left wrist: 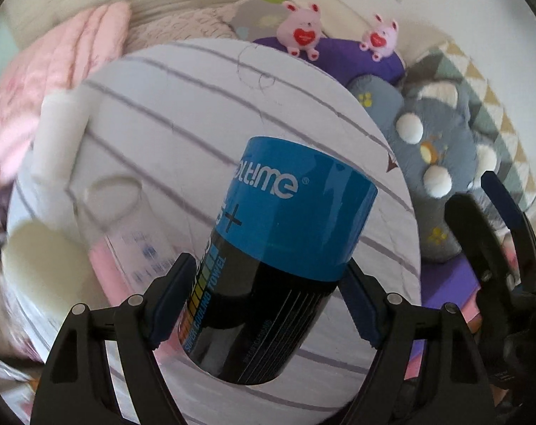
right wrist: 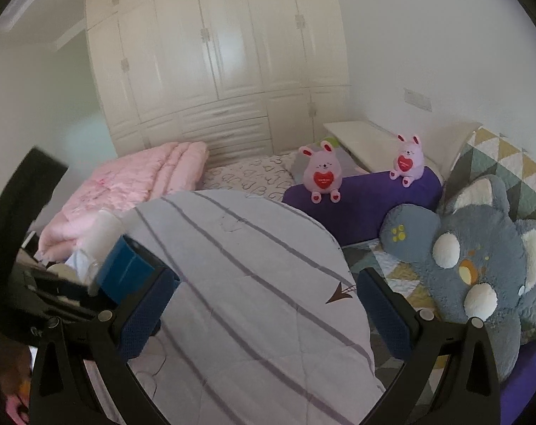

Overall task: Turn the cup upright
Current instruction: 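Lift the cup with the right gripper and rotate it upright, then lower the upright cup onto the table with the right gripper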

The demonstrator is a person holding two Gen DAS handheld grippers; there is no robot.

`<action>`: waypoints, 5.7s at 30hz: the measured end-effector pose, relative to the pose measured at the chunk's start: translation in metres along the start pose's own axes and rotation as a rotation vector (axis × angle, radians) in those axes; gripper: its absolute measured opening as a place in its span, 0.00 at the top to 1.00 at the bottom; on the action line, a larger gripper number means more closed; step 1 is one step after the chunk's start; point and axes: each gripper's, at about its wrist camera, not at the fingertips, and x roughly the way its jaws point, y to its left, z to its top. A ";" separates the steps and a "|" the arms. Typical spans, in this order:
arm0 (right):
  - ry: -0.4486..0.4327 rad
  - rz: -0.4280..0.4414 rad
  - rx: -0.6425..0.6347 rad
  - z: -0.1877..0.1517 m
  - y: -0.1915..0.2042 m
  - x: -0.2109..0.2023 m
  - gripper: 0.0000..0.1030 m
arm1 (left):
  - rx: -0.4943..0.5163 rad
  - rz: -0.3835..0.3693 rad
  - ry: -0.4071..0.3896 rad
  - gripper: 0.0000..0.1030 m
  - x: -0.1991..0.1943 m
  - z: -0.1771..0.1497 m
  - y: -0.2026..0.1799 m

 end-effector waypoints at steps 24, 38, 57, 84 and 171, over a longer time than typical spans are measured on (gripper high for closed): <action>0.258 0.163 0.025 0.002 -0.015 0.035 0.00 | -0.305 -0.083 -0.045 0.18 0.046 -0.015 -0.012; 0.551 0.313 0.245 -0.019 0.002 0.083 0.00 | -0.049 0.007 -0.040 0.07 0.007 -0.050 0.003; 0.651 0.402 0.278 -0.030 0.004 0.112 0.31 | 0.083 0.071 -0.142 0.05 0.003 -0.043 -0.001; 0.153 0.370 -0.261 -0.015 0.040 0.061 0.31 | 0.102 0.180 -0.198 0.05 0.008 -0.044 -0.006; -0.014 0.364 -0.326 -0.009 0.062 0.056 0.23 | -0.008 0.288 -0.324 0.03 -0.013 -0.064 -0.005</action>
